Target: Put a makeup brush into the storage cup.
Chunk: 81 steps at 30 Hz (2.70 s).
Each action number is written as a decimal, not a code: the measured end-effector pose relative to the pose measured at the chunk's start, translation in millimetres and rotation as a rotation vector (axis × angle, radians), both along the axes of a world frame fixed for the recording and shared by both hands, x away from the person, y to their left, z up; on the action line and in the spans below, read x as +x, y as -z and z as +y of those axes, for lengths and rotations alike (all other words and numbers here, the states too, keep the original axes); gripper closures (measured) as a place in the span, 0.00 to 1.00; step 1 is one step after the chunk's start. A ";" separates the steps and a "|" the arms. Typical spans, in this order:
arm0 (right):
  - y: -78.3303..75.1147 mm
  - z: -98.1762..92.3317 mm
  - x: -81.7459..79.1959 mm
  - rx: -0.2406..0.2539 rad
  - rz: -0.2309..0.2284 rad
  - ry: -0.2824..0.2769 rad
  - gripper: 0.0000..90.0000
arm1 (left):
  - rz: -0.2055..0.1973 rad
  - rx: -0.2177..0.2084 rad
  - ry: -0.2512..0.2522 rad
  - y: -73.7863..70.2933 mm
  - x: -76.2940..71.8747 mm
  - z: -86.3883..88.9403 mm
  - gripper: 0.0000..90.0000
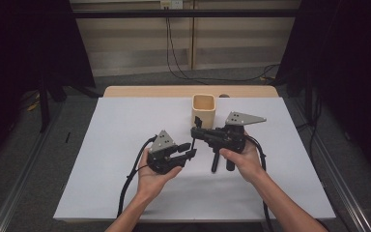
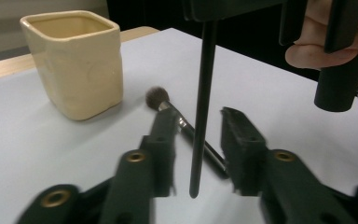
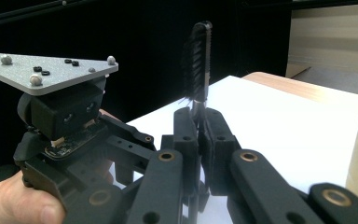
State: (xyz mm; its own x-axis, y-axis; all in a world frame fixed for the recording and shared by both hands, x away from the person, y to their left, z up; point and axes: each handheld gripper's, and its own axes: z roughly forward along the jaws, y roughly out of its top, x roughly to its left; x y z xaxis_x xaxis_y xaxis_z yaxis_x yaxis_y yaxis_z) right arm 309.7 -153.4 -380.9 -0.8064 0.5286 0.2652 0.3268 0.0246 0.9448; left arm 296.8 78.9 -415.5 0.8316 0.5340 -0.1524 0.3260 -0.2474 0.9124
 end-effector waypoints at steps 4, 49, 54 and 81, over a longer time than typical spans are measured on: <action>-0.6 -3.3 1.0 0.003 -0.001 0.011 0.95 | 0.014 -0.002 -0.053 -1.6 1.2 4.1 0.46; -12.4 -40.7 -0.8 0.022 -0.027 0.118 0.95 | -0.080 -0.028 -0.374 1.5 -18.0 120.7 0.02; -12.9 -42.6 2.0 0.018 -0.027 0.126 0.95 | -0.090 -0.035 -0.395 8.1 -26.1 131.4 0.03; -58.0 -64.8 49.4 -0.007 -0.104 0.240 0.95 | -0.166 -0.036 -0.430 20.1 -54.4 168.1 0.02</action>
State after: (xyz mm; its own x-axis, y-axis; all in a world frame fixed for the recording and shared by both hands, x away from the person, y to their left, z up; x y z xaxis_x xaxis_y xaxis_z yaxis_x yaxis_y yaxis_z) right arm 359.0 -218.2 -322.9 -0.6804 0.7097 0.1824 0.2247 -0.0348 0.9738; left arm 242.4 247.0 -435.6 0.5502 0.8328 -0.0605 0.2406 -0.0888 0.9665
